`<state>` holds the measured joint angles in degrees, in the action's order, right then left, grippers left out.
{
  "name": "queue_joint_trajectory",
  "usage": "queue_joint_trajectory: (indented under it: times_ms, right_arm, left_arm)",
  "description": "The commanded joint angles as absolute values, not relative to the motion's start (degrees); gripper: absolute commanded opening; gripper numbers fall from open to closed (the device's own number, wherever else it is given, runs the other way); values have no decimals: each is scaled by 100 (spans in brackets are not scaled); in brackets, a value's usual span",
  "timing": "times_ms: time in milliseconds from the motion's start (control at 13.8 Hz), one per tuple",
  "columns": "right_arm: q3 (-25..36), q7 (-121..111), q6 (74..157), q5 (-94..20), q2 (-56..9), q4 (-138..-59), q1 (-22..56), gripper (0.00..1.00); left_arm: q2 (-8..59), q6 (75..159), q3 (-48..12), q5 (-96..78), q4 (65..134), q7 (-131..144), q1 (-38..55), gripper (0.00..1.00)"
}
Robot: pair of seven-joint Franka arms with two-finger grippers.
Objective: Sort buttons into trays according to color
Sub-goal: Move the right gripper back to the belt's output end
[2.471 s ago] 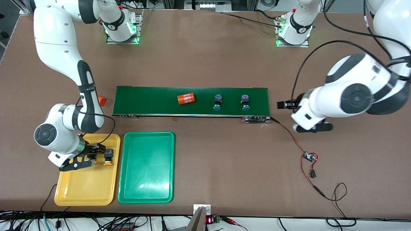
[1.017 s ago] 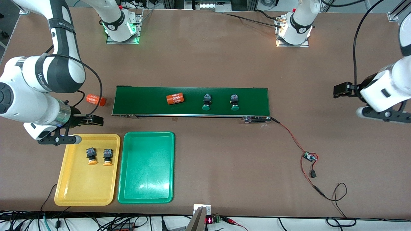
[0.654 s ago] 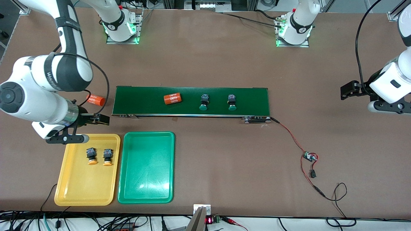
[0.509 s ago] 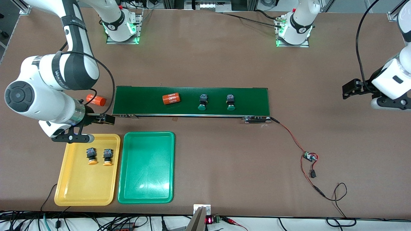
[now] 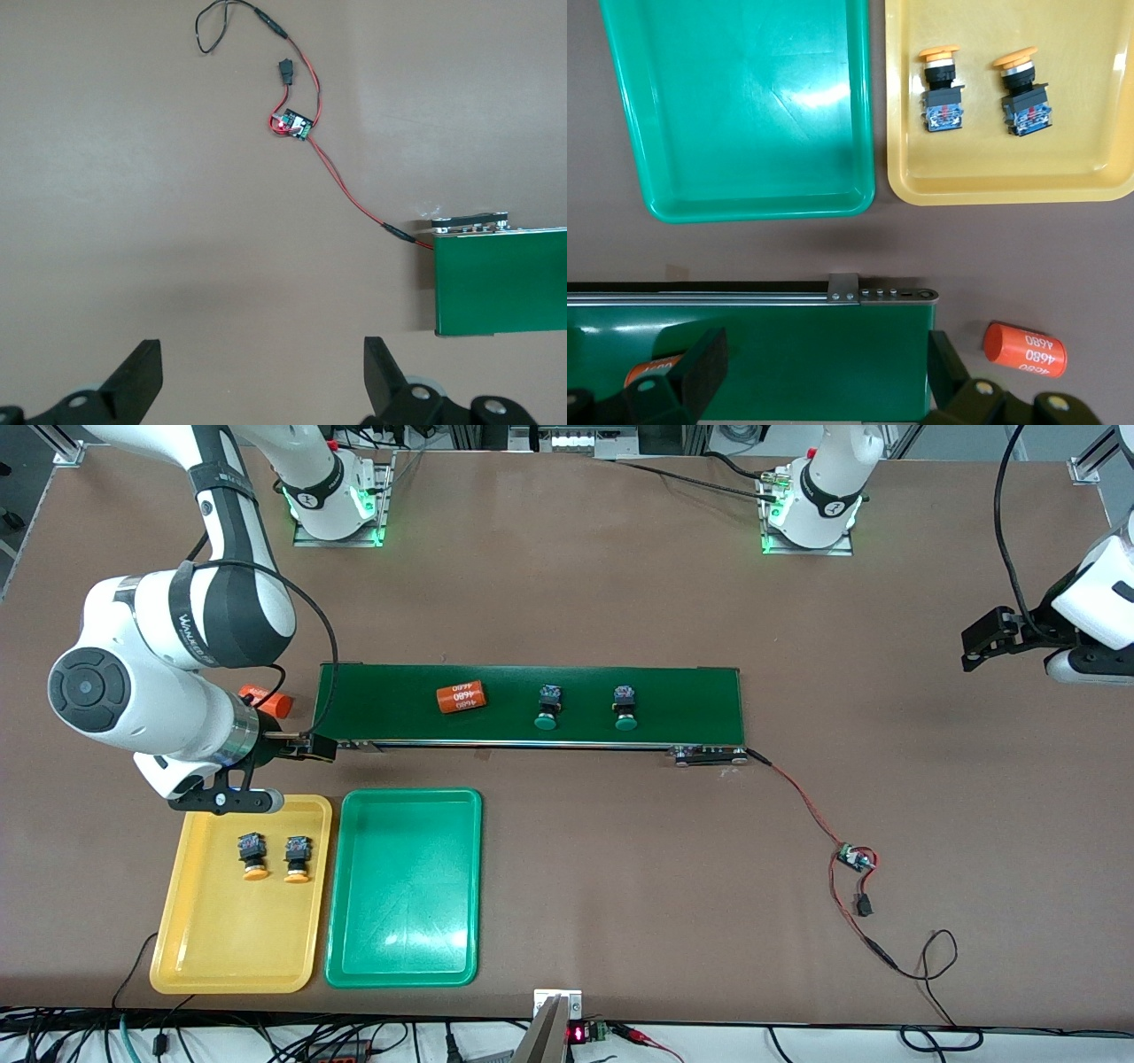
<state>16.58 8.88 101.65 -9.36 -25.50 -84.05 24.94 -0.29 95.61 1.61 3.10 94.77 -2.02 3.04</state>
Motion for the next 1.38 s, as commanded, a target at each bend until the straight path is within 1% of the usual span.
queue_joint_trajectory:
  times_ms: [0, 218, 509, 654, 872, 1163, 1308]
  right_arm:
    - [1652, 975, 10073, -888, -2400, -8517, 2548, 100]
    - [1644, 1334, 9941, -888, -2338, -8613, 2777, 100]
    - [1644, 1528, 10089, -896, -1987, -9341, 3250, 100]
    - [1644, 1975, 10116, -896, -1942, -9422, 3593, 100]
    - [1644, 2800, 10414, -896, -2074, -9431, 4059, 100]
    - [1644, 3821, 11002, -896, -2495, -9422, 4806, 100]
    - [1644, 4059, 11301, -896, -2627, -9378, 4974, 100]
  left_arm:
    - [-114, 9545, 123, 264, 9510, -202, 360, 100]
    - [-105, 9545, 132, 264, 9501, -202, 308, 100]
    - [-97, 9571, 123, 264, 9483, -202, 316, 100]
    - [-35, 9755, 123, 264, 9466, -202, 325, 100]
    - [-26, 9765, 123, 264, 9475, -202, 360, 100]
    - [-35, 9765, 44, 246, 9475, -202, 360, 100]
    - [-35, 9765, 44, 246, 9466, -202, 360, 100]
